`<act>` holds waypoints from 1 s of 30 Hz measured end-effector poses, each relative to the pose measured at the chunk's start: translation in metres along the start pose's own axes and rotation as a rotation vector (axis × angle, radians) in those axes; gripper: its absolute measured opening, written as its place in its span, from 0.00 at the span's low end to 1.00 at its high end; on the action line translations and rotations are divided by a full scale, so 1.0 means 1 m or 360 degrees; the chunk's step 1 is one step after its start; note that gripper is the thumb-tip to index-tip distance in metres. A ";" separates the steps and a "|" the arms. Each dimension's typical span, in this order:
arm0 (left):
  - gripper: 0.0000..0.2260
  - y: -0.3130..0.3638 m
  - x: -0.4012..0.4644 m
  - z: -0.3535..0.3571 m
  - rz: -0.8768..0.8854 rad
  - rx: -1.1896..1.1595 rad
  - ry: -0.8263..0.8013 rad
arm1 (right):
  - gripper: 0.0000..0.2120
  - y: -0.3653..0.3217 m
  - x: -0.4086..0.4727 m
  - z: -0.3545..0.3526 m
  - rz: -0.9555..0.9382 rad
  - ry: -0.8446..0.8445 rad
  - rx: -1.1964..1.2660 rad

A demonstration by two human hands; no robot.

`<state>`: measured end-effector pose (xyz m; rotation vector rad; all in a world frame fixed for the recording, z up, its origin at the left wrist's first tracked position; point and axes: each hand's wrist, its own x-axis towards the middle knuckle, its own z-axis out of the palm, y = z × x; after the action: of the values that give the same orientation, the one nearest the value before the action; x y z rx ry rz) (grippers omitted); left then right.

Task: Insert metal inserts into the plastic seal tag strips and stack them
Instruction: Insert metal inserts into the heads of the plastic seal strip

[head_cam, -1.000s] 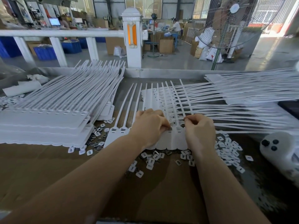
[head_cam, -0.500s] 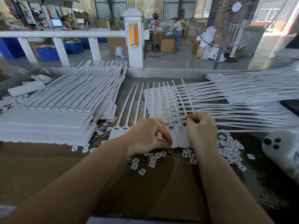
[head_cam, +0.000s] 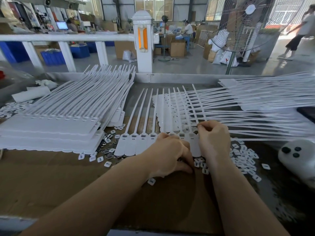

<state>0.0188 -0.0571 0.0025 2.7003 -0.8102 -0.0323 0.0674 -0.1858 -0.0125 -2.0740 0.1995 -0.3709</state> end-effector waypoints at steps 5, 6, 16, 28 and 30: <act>0.08 -0.001 0.002 0.005 -0.0046 0.0005 0.0174 | 0.07 0.000 0.001 0.000 0.0001 0.0005 0.0009; 0.07 -0.002 0.004 0.005 -0.0118 -0.0074 0.0269 | 0.07 0.000 0.001 0.000 0.0005 0.0008 0.0021; 0.07 -0.005 0.044 0.003 -0.0495 0.0150 0.0769 | 0.07 0.003 0.005 -0.004 0.0072 0.0200 0.0447; 0.14 -0.005 0.044 0.002 -0.0245 0.0743 0.0429 | 0.09 0.003 0.004 -0.004 0.0069 0.0183 0.0498; 0.15 -0.006 0.039 0.002 -0.0188 0.0791 0.0404 | 0.08 0.003 0.005 -0.004 0.0082 0.0189 0.0500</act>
<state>0.0542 -0.0742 0.0012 3.1157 -0.6455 0.5422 0.0708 -0.1921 -0.0124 -1.7366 0.2486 -0.4639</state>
